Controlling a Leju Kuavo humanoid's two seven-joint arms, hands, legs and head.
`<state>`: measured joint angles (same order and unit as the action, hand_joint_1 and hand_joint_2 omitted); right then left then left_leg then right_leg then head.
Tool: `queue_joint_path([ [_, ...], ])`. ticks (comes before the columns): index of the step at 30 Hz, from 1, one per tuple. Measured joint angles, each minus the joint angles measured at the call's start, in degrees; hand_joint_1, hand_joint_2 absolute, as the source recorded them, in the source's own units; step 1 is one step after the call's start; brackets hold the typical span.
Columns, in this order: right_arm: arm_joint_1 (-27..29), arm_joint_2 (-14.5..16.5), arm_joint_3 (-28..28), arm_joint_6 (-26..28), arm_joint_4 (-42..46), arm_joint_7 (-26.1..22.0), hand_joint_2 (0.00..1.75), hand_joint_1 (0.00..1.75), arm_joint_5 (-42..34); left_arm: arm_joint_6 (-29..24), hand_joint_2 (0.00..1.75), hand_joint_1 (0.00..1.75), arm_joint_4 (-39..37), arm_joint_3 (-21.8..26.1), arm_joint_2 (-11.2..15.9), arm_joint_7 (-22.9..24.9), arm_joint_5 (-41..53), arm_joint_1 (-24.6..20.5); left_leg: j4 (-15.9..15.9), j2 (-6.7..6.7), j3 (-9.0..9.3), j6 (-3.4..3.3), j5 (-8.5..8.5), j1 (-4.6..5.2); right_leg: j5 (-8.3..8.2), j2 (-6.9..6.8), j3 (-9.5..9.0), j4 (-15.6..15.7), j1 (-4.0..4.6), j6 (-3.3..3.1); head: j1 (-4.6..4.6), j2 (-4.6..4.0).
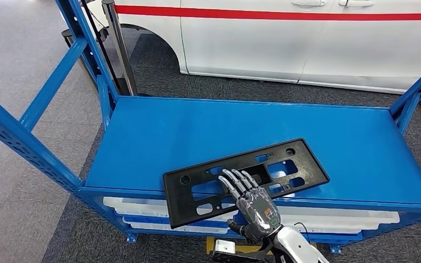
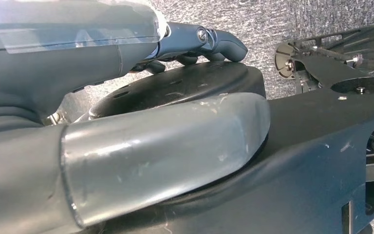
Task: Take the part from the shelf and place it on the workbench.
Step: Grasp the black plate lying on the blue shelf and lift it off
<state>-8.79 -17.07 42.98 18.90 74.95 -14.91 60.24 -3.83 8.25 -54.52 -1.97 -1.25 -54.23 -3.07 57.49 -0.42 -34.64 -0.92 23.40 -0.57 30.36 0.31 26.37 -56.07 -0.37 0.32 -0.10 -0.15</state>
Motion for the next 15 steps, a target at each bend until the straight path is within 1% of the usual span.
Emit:
queue_joint_path([
  [11,-0.33,1.44,0.02,0.57,-2.27,-0.04,1.75,0.00,0.94,-0.02,0.00,0.00,-0.28,-0.23,0.02,0.16,-0.63,-0.07,0.00,0.00,0.01,0.00,0.00,0.00,-0.01,0.00,-0.01,0.00,0.01,0.01,-0.01,0.00],
  [15,-1.15,2.09,0.07,0.94,-3.27,0.99,1.75,0.00,2.79,0.04,0.00,0.00,-0.31,-0.86,0.02,0.01,-0.75,-0.16,0.00,0.00,0.01,0.00,0.00,0.00,-0.01,0.00,-0.01,0.00,0.01,0.01,-0.01,0.00],
])
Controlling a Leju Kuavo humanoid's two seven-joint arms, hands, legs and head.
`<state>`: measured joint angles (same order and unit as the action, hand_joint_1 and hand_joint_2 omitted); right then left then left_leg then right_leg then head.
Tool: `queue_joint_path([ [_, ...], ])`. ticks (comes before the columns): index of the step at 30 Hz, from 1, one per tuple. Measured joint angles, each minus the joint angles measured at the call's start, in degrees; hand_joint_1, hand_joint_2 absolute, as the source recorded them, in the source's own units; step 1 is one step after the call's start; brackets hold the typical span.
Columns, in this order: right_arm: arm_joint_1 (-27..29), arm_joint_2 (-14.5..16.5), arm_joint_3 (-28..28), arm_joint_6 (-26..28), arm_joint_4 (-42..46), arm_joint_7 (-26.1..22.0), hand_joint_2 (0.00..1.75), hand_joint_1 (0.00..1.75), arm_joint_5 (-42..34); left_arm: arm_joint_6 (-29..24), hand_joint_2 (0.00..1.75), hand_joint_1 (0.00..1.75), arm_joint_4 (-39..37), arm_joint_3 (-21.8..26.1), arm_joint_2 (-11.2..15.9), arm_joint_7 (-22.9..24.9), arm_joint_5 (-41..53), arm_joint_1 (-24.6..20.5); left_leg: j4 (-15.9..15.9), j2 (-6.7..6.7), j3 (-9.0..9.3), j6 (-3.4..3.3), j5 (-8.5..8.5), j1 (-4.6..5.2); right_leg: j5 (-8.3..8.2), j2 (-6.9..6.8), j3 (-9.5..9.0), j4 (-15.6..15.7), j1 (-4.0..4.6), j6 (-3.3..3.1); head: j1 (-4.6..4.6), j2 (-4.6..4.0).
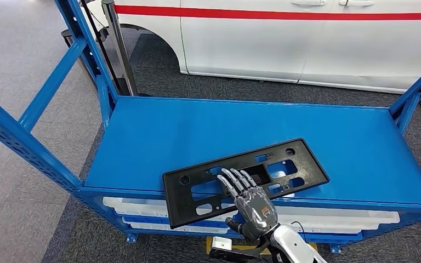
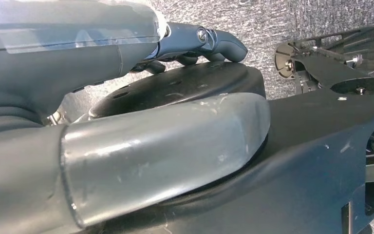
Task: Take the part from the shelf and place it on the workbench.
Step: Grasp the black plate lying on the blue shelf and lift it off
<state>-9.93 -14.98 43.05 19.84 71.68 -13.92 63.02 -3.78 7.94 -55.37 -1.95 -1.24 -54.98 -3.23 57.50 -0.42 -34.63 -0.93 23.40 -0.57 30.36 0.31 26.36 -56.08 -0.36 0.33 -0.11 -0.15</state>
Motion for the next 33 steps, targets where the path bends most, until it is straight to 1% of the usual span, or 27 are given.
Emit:
queue_joint_path([
  [6,-2.31,2.60,0.16,3.11,-4.42,3.55,1.75,0.00,4.39,0.06,0.00,0.00,-0.01,-1.13,0.01,0.11,-0.03,-0.19,0.00,0.00,0.03,0.00,0.00,-0.01,0.00,0.00,-0.02,0.00,0.00,0.00,0.00,0.00],
  [11,-4.59,5.07,0.23,6.11,-9.78,5.90,1.75,0.00,7.06,0.10,0.00,0.00,-0.03,-2.00,0.08,0.33,-0.02,-0.35,0.00,0.00,0.06,0.00,-0.01,0.00,0.00,0.00,-0.06,-0.01,0.00,0.00,0.00,0.00],
  [15,-6.56,6.56,0.13,7.19,-14.58,6.77,1.75,0.10,8.08,0.14,0.00,0.00,-0.03,-2.58,0.14,0.45,-0.13,-0.45,0.00,-0.01,0.08,0.00,-0.01,0.00,-0.01,0.00,-0.08,0.00,0.00,0.00,0.00,0.00],
  [16,-6.88,6.81,0.04,7.18,-15.56,6.81,1.75,0.10,8.10,0.15,0.00,0.00,-0.03,-2.76,0.15,0.45,-0.22,-0.47,0.00,-0.01,0.08,0.00,-0.01,0.00,-0.01,0.00,-0.09,0.00,-0.01,0.00,0.00,0.00],
  [17,-7.11,7.01,-0.07,7.15,-16.41,6.82,1.75,0.10,8.09,0.15,0.00,0.00,-0.04,-2.95,0.16,0.46,-0.31,-0.49,0.00,-0.02,0.08,0.00,-0.01,0.00,-0.01,-0.01,-0.09,0.00,-0.01,0.00,0.00,0.00],
  [21,-7.64,7.45,-0.31,7.11,-18.70,6.80,1.75,0.00,8.05,0.15,0.00,0.00,-0.05,-3.21,0.20,0.50,-0.46,-0.55,0.00,-0.01,0.09,0.00,-0.01,0.00,-0.01,0.00,-0.09,0.00,-0.01,0.00,0.00,0.00],
  [33,-8.34,8.08,-0.86,6.11,-22.25,6.75,1.75,0.00,8.31,0.26,0.00,0.00,-0.05,-3.34,0.30,0.53,-0.89,-0.60,0.00,-0.03,0.09,0.00,-0.01,0.00,0.00,-0.01,-0.10,0.00,-0.01,0.00,0.00,0.00],
])
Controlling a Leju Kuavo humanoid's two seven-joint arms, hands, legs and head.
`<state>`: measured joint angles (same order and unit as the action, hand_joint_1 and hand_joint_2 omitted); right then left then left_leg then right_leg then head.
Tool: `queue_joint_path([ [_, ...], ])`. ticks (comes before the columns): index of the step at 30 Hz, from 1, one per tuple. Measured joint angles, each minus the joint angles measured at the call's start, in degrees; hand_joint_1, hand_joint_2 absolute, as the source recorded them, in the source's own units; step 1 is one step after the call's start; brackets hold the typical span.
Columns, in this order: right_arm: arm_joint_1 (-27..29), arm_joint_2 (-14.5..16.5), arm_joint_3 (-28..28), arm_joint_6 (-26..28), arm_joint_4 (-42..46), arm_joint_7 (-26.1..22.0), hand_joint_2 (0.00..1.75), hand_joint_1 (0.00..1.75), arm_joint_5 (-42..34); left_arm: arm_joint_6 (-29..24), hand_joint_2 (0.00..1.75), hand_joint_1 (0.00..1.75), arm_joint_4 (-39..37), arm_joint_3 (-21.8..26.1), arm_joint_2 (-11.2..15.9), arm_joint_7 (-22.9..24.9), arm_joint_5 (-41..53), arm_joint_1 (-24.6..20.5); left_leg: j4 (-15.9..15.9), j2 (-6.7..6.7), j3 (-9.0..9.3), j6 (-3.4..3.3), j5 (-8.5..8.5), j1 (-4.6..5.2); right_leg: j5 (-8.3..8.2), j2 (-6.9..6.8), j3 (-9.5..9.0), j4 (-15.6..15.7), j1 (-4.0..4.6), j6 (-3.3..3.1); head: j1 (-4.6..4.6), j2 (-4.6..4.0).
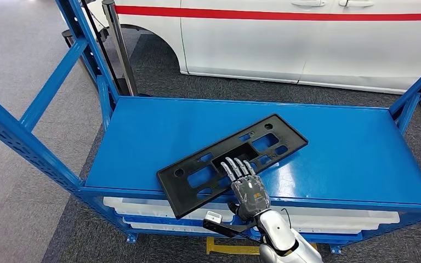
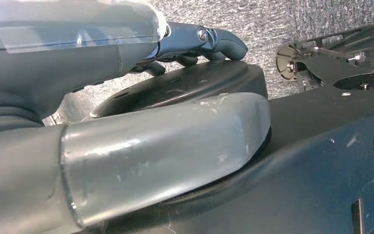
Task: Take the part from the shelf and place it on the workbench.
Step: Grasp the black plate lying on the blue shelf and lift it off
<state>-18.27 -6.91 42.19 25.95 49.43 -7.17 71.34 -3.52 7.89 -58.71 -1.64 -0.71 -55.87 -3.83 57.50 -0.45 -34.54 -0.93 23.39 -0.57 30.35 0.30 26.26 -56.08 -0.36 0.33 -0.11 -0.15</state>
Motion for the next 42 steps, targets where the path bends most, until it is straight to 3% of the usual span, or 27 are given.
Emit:
queue_joint_path([
  [22,-0.26,0.43,-0.27,-1.12,0.13,-1.57,1.75,0.00,-0.38,0.09,0.00,0.00,-0.02,-1.29,0.13,-0.19,-0.75,-0.14,0.00,0.00,0.00,0.00,0.00,0.00,0.00,0.00,0.00,0.00,0.01,0.00,0.00,0.00],
  [32,-2.98,0.46,1.06,-8.14,10.45,-2.58,1.75,0.00,-5.54,0.09,0.00,0.00,-0.02,-1.43,0.14,-0.21,-2.02,-0.18,0.00,0.02,0.00,0.00,0.00,0.00,0.00,0.01,0.00,-0.01,0.00,0.00,0.00,0.00],
  [42,-4.90,0.38,4.87,-9.79,15.71,-2.66,1.75,0.00,-6.74,0.05,0.00,0.00,-0.04,-2.35,0.14,-0.35,-3.20,-0.33,0.00,0.00,0.00,0.00,0.00,0.00,0.00,0.01,0.00,-0.01,0.00,0.00,0.01,0.00],
])
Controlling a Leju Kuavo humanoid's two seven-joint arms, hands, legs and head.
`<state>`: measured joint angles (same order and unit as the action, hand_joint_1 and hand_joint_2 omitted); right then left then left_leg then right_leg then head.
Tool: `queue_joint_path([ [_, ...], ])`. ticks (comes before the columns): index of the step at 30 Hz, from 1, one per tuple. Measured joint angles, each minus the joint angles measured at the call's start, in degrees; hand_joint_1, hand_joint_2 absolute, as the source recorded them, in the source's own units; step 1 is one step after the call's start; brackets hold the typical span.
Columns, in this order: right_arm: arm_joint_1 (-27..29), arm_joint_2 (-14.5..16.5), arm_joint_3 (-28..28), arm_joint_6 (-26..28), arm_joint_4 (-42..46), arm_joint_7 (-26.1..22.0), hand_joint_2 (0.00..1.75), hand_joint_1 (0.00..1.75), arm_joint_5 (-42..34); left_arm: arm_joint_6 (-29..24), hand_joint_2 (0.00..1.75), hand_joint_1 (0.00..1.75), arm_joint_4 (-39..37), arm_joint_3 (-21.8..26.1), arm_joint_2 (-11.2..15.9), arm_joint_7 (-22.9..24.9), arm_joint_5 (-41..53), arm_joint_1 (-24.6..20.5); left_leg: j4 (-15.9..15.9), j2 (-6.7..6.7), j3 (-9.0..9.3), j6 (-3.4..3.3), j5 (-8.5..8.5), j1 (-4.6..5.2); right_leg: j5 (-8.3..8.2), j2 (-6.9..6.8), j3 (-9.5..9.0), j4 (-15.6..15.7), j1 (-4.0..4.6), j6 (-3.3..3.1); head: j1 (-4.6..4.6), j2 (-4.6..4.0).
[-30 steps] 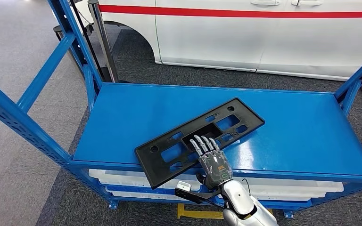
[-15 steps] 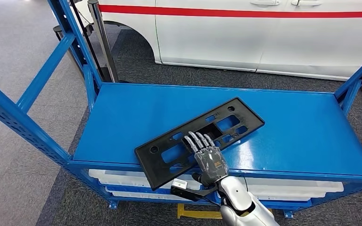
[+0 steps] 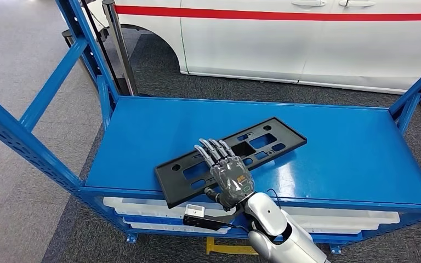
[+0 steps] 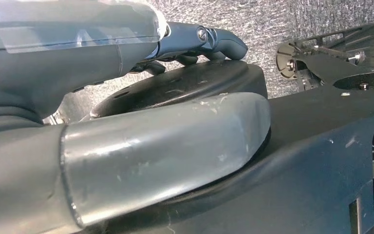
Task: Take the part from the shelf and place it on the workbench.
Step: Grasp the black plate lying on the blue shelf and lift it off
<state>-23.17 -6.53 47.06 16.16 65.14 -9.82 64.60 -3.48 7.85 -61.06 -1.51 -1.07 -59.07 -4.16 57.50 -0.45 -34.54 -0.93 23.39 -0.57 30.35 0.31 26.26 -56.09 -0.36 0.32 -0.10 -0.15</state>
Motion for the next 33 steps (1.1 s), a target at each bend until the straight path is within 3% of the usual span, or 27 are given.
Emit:
queue_joint_path([
  [19,-2.69,0.81,5.22,-2.85,-3.82,0.83,1.75,0.00,-0.82,-0.02,0.00,0.00,-0.12,-0.42,0.00,-0.38,-1.44,-0.08,0.00,-0.02,0.00,0.00,0.00,0.00,0.00,-0.02,0.00,0.00,0.00,0.00,-0.01,0.00],
  [26,-5.40,-1.56,6.02,-8.48,-4.42,-0.92,1.75,0.00,-3.83,-0.02,0.00,0.00,-0.29,-0.42,0.04,-0.35,-2.53,-0.09,0.00,-0.01,0.00,-0.01,0.00,0.01,-0.01,-0.01,0.00,0.00,-0.02,0.00,0.01,0.00],
  [33,-5.83,-1.98,6.11,-9.20,-4.42,-0.96,1.75,0.00,-3.97,-0.02,0.00,0.00,-0.33,-0.42,0.04,-0.33,-2.63,-0.10,0.01,-0.01,0.00,-0.01,0.00,0.01,-0.01,-0.01,0.00,0.00,-0.02,0.01,0.01,0.00],
])
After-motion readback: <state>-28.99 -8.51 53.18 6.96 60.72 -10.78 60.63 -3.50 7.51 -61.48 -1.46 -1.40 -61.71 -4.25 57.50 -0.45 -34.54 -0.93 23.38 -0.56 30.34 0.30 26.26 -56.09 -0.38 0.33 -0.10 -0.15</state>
